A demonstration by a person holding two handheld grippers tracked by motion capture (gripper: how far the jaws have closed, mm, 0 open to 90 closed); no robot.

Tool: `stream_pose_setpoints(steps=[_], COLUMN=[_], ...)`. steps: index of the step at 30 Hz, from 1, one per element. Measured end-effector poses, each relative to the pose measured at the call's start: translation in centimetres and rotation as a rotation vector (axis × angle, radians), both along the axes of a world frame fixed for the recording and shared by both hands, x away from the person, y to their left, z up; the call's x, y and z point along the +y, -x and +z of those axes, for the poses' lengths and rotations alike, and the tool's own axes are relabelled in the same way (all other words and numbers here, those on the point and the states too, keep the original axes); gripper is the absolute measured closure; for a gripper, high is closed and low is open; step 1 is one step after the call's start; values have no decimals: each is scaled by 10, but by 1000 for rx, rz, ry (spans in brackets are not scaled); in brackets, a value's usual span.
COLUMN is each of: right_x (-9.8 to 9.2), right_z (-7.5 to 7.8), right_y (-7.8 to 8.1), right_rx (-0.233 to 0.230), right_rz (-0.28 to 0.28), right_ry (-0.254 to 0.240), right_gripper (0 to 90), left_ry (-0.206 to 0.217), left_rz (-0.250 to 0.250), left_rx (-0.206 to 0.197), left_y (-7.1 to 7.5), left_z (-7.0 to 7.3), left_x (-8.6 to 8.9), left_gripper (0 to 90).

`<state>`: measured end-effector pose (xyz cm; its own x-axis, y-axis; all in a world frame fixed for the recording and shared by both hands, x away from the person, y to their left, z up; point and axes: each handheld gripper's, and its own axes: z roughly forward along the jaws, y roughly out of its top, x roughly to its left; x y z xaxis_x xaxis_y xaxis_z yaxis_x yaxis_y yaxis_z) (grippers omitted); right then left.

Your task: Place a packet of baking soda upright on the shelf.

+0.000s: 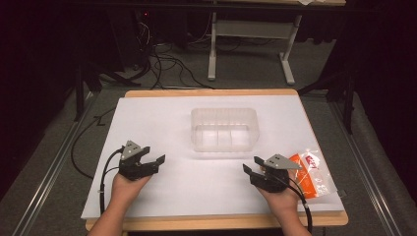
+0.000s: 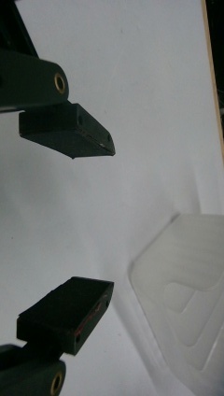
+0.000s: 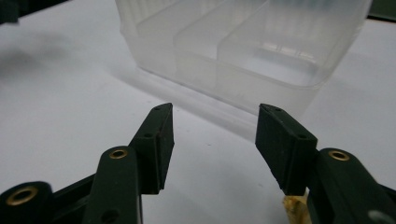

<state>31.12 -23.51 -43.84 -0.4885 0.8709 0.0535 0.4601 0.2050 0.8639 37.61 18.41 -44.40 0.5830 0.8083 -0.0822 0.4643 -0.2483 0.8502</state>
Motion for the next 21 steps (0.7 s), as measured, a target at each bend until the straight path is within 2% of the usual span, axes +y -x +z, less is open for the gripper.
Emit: stream_pose_setpoints(steps=[5,9,12,14,17,21], right_x=[-10,-12,-13,-15,-16,-16], right_z=[4,6,6,7,9,11], right_y=[6,8,8,7,9,10], right_rx=[-14,-17,-15,-8,-20,-20], right_rz=[-14,-16,-17,-18,-13,-11], right_ry=[0,-2,-2,-10,-15,-12], right_gripper=[453,450,448,454,451,450], left_ry=[16,-8,-44,-36,-35,-38], left_rz=[-26,-33,-23,-21,-23,-39], left_rx=[-5,10,-13,-18,-15,-2], left_y=[-1,-3,-1,0,1,-1], left_z=[0,-2,-3,-1,-1,-3], left_x=[-10,-16,-19,-18,-16,-16], left_gripper=[277,280,268,267,271,267])
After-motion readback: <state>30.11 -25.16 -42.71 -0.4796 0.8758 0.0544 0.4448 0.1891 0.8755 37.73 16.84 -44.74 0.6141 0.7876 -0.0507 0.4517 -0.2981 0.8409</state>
